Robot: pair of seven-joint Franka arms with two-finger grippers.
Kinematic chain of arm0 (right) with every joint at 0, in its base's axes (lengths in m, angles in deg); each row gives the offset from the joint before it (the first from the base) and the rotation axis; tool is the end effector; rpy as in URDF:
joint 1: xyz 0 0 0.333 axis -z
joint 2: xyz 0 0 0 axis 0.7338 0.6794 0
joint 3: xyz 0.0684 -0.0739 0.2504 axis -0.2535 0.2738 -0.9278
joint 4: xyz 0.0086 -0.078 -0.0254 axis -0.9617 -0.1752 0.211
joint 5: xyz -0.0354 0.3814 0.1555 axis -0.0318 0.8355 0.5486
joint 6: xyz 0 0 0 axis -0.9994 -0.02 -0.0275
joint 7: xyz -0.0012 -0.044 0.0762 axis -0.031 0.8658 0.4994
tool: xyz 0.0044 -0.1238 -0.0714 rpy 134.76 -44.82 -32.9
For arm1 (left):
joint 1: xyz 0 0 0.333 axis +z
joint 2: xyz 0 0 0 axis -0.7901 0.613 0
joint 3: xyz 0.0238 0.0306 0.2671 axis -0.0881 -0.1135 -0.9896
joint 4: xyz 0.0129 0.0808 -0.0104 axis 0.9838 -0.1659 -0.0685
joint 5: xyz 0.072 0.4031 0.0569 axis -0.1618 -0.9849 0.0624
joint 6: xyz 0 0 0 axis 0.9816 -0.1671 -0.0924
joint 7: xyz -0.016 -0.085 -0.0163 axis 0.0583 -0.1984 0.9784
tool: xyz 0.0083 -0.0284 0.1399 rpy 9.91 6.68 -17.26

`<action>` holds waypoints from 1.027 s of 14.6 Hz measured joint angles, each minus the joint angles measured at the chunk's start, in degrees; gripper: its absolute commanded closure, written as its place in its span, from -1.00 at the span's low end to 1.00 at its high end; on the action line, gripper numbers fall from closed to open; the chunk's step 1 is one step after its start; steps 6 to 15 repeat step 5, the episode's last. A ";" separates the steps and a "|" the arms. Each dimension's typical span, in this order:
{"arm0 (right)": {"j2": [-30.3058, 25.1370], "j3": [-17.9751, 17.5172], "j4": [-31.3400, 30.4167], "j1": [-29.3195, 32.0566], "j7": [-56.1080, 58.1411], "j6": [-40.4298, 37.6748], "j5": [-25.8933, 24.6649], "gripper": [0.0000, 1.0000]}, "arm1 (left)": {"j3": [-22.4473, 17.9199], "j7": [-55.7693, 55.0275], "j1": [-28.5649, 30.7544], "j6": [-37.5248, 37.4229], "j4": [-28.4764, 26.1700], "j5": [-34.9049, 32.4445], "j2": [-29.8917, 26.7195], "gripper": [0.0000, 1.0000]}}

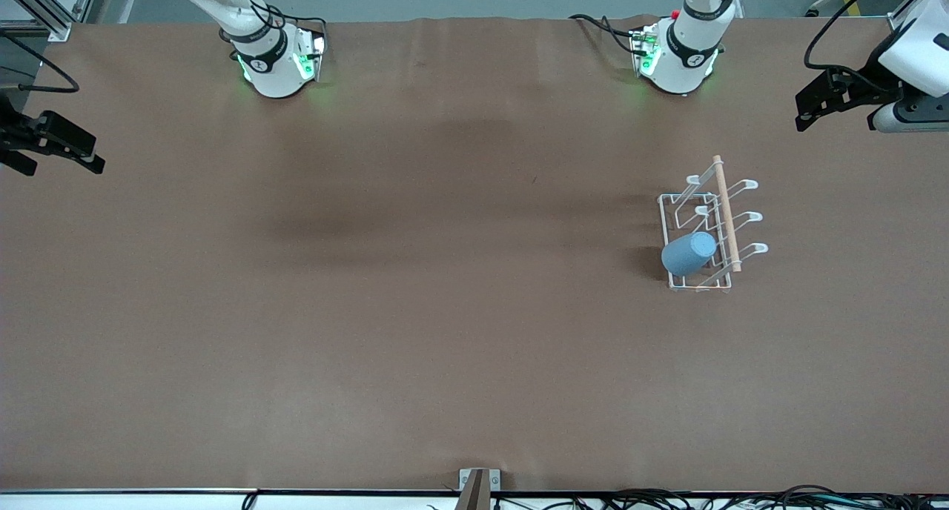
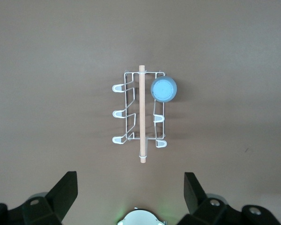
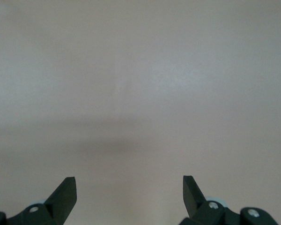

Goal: Hang cup on cup holder

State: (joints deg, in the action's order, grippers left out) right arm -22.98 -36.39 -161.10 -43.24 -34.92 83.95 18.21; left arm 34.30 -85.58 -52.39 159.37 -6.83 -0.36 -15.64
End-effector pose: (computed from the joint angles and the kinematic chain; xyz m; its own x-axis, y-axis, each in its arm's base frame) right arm 0.5668 -0.0156 0.5755 0.9996 0.0089 0.0263 0.0096 -0.9996 -0.0280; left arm 0.5252 -0.0535 0.5772 0.9985 -0.0434 -0.0345 -0.0449 -0.9980 -0.0452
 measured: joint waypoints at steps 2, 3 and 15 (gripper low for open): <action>0.00 -0.10 0.00 -0.07 0.00 0.00 0.00 -1.00 | -0.15 0.59 0.04 0.20 0.13 0.00 0.00 -1.00; 0.00 -0.12 0.00 -0.08 0.00 0.00 0.00 -1.00 | -0.22 0.74 0.08 0.26 0.13 0.00 0.02 -1.00; 0.00 -0.16 0.00 -0.08 0.00 0.00 0.00 -1.00 | -0.32 0.84 0.12 0.42 0.22 0.11 0.13 -1.00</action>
